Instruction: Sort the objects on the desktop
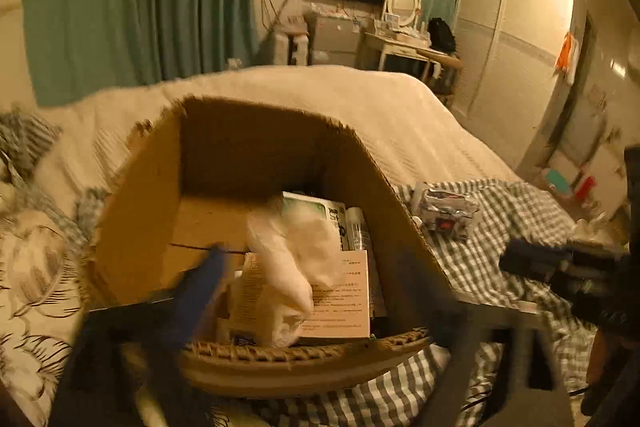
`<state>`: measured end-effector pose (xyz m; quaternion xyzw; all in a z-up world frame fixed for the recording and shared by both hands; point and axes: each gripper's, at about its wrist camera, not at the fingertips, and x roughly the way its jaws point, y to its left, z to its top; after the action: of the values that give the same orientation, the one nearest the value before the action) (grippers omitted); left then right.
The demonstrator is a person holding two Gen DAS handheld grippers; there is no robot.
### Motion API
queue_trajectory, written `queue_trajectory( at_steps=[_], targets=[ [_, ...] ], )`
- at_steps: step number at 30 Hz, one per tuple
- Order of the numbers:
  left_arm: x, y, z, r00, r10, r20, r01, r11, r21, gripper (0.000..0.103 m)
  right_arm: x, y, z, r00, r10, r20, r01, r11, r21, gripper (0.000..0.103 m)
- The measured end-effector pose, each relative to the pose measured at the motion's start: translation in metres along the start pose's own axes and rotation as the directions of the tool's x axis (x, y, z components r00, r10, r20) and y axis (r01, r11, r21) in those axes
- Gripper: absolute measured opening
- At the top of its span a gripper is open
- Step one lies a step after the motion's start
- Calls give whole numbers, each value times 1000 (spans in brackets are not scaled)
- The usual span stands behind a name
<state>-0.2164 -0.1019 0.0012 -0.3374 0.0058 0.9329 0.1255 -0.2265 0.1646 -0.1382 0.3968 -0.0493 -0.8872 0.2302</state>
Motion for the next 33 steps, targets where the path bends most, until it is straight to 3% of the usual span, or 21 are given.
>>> queue_trajectory(
  at_steps=[2,8,12,18,22,24,25,26,27,33],
  targets=[
    [-12,-13,-8,998,-42,49,42,999,-12,100,-7,-18,-22,998,-58,-11,58,998,12,24],
    [-23,-70,-48,982,-182,49,187,973,-133,100,-69,-67,-80,979,-195,52,188,976,111,24],
    [0,-113,-90,977,-207,-59,197,971,-136,100,-100,-90,-88,958,-277,70,267,955,126,24],
    [60,-145,-144,962,-144,-230,125,988,-93,96,-109,-109,-103,968,-237,87,225,966,129,29],
    [106,-144,-156,944,-60,-325,44,997,-58,82,-93,-119,-106,979,-199,48,193,974,116,29],
    [110,-143,-155,952,-58,-302,42,997,-58,79,-84,-120,-108,985,-169,38,164,980,117,29],
    [110,-143,-154,955,-54,-292,42,998,-47,65,-78,-121,-108,987,-158,28,154,982,111,29],
    [111,-143,-153,954,-61,-293,53,998,-35,40,-74,-121,-108,988,-155,20,152,983,104,29],
    [111,-145,-151,952,-64,-299,61,998,-21,31,-70,-121,-108,988,-152,11,151,984,96,29],
    [90,-135,-145,960,-101,-262,92,995,-46,26,-59,-119,-110,990,-140,-14,141,987,76,29]
  ],
)
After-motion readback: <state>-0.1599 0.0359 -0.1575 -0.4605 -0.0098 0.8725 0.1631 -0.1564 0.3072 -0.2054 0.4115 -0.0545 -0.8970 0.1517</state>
